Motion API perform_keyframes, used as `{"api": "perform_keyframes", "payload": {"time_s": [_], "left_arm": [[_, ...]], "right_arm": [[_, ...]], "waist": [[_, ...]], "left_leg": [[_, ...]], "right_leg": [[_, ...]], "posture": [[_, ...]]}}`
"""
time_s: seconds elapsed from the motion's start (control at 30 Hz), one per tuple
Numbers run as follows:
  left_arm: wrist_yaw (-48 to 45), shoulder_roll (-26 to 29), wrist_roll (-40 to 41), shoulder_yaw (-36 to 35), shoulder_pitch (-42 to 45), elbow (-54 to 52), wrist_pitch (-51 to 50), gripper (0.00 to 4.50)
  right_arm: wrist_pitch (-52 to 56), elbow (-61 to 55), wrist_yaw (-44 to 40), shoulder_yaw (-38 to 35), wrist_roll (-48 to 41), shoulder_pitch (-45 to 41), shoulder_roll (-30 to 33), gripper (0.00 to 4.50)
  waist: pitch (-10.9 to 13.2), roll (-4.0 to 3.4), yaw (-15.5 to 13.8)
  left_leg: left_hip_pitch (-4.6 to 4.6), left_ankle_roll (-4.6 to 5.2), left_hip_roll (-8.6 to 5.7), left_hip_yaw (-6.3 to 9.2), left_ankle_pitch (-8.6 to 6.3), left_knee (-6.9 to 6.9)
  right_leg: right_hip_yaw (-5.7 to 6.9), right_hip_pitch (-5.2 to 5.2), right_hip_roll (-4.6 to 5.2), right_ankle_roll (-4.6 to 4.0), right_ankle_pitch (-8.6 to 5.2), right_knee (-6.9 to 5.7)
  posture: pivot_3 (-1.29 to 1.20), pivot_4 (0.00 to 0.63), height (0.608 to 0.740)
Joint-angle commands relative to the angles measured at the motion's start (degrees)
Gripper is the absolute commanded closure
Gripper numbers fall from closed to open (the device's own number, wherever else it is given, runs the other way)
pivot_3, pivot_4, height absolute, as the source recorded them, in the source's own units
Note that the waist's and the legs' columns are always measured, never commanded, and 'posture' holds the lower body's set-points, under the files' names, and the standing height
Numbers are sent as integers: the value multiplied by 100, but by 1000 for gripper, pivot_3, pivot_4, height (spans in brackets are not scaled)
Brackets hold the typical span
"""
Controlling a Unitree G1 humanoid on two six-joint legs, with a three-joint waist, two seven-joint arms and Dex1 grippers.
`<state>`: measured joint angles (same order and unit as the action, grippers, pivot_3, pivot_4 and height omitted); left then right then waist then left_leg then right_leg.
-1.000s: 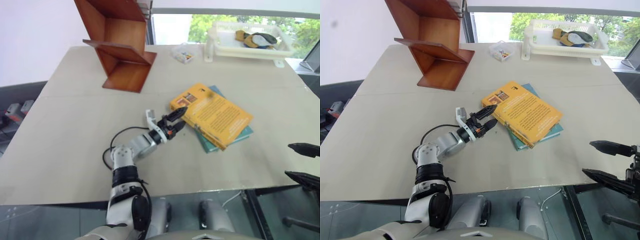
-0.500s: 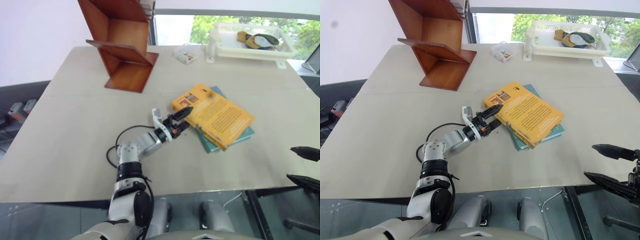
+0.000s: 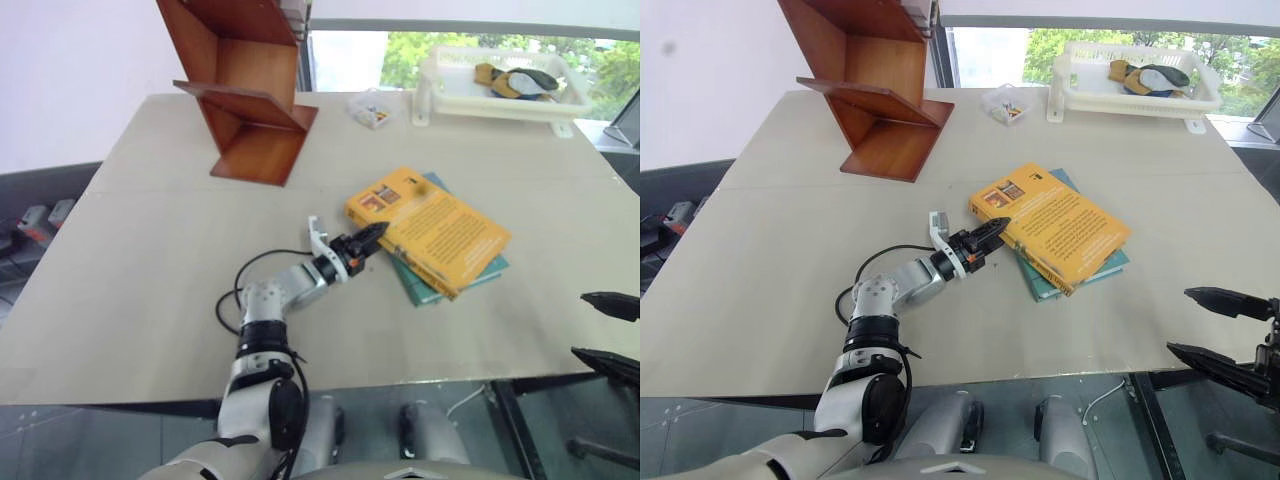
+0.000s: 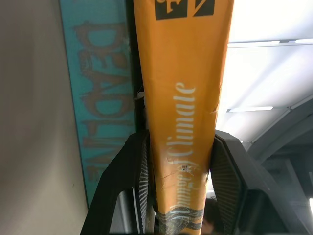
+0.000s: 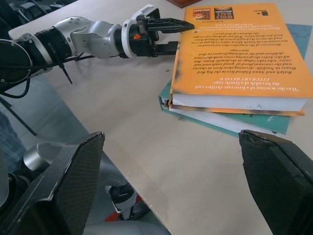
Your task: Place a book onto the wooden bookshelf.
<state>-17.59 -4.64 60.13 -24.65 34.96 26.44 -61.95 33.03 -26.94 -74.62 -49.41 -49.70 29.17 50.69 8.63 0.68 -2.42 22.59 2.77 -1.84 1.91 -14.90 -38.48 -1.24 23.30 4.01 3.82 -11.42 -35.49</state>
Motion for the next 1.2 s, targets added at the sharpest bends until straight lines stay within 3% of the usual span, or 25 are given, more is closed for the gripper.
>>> {"api": "perform_keyframes", "payload": {"time_s": [0.03,0.33,0.47,0.63,0.93,1.2], "left_arm": [[-113,-47,-97,102,-22,174,50,3145],[-344,124,-196,190,-39,-111,8,3145],[-1146,729,267,108,69,-487,-519,3145],[-2216,1513,656,-146,504,-225,-739,3145],[-2872,1881,-817,470,1460,-126,1433,3145],[-3758,2296,-3517,2131,2143,-334,5046,3145]], "right_arm": [[-135,11,-30,-30,16,-45,-19,0],[-215,-55,10,72,91,-47,-99,0],[-277,-95,68,188,141,-44,-191,0],[-370,-95,169,424,190,-165,-275,0],[-470,-31,252,697,270,-327,-326,0],[-558,91,315,795,269,-592,-302,0]], "waist": [[0,0,0],[1,1,10],[7,10,40],[19,25,149],[24,34,139],[30,39,138]], "left_leg": [[0,0,0,0,0,0],[0,0,2,1,0,0],[3,0,6,1,0,3],[24,-2,11,1,0,7],[25,-4,4,0,1,9],[30,-5,5,-2,1,19]], "right_leg": [[0,0,0,0,0,0],[1,0,-1,1,0,2],[1,5,-6,0,0,2],[-1,28,-12,0,3,-1],[-2,27,-2,0,3,7],[-3,28,0,20,16,28]], "posture": [[0,150,740],[0,150,740],[0,150,740],[0,150,740],[0,150,740],[0,150,740]]}}
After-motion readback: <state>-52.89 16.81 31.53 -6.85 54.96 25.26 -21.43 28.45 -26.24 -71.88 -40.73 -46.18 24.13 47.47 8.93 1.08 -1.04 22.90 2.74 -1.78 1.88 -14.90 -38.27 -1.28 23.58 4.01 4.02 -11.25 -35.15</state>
